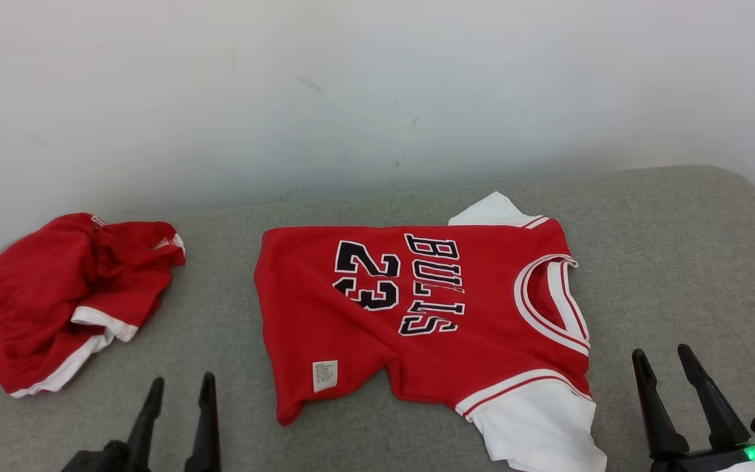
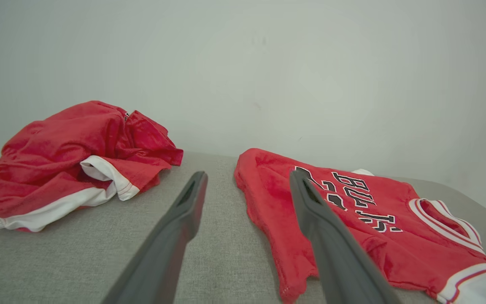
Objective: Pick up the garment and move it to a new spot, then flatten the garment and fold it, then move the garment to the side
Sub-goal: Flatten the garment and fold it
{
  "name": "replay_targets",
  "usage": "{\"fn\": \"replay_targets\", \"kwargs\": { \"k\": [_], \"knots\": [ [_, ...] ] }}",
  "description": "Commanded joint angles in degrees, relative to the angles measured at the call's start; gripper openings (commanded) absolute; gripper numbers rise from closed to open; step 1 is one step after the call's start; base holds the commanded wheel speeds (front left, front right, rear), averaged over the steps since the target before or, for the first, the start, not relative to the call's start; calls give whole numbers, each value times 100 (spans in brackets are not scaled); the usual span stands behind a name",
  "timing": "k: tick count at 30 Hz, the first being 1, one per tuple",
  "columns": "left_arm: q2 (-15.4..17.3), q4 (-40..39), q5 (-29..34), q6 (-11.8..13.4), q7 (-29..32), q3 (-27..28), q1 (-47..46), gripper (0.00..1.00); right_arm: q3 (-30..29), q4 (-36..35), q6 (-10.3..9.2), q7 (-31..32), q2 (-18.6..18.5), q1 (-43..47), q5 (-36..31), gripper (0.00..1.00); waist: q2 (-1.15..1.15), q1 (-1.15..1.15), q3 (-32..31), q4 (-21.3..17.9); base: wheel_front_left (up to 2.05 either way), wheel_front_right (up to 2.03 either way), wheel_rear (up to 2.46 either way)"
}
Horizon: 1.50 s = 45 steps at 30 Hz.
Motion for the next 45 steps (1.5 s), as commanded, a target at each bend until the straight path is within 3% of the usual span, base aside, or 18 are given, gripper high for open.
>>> {"fn": "replay_targets", "kwargs": {
  "k": [1,10,17,27,38,39,40,41,42,43,44,45],
  "knots": [
    [-16,56,98,-39,-2,-18,29,100,-22,78,-11,-17,-58,69,-65,100,0,0,1,-4,0,0,0],
    [-18,1012,111,-207,41,-513,-262,100,369,801,-11,995,-379,264,231,100,0,0,80,-23,0,0,0],
    [1,1703,-6,-242,567,-917,-709,100,896,1207,-11,1748,-365,48,721,100,0,0,274,-60,0,0,0],
    [26,2476,-6,-231,1076,-1212,-1314,100,1273,1850,-11,1817,-247,-430,1052,100,0,0,484,-83,0,0,0],
    [37,3154,-52,-195,1046,-1261,-1900,100,1897,2331,-4,1910,-78,-858,1399,100,0,0,620,-115,0,0,0],
    [33,3200,-69,-196,1017,-1272,-1929,68,1972,2354,0,1935,-61,-889,1444,100,0,0,630,-112,0,0,0],
    [31,3241,-76,-201,1011,-1284,-1962,39,2045,2377,4,1946,-49,-919,1483,88,0,0,642,-106,0,0,0],
    [28,3271,-74,-206,993,-1301,-1991,16,2124,2389,12,1945,-41,-951,1526,55,0,0,653,-101,0,0,0],
    [26,3298,-80,-212,958,-1318,-2018,0,2202,2395,16,1942,-32,-979,1581,37,0,0,662,-96,0,0,0],
    [25,3325,-94,-218,931,-1329,-2038,0,2260,2407,16,1916,-38,-1002,1618,14,0,0,668,-90,0,0,0],
    [24,3352,-105,-226,900,-1348,-2054,0,2337,2418,16,1889,-52,-1025,1673,0,0,0,670,-81,0,0,0],
    [22,3380,-120,-220,876,-1369,-2065,0,2420,2430,16,1912,-65,-1042,1745,0,0,0,669,-71,0,0,0]
  ]
}}
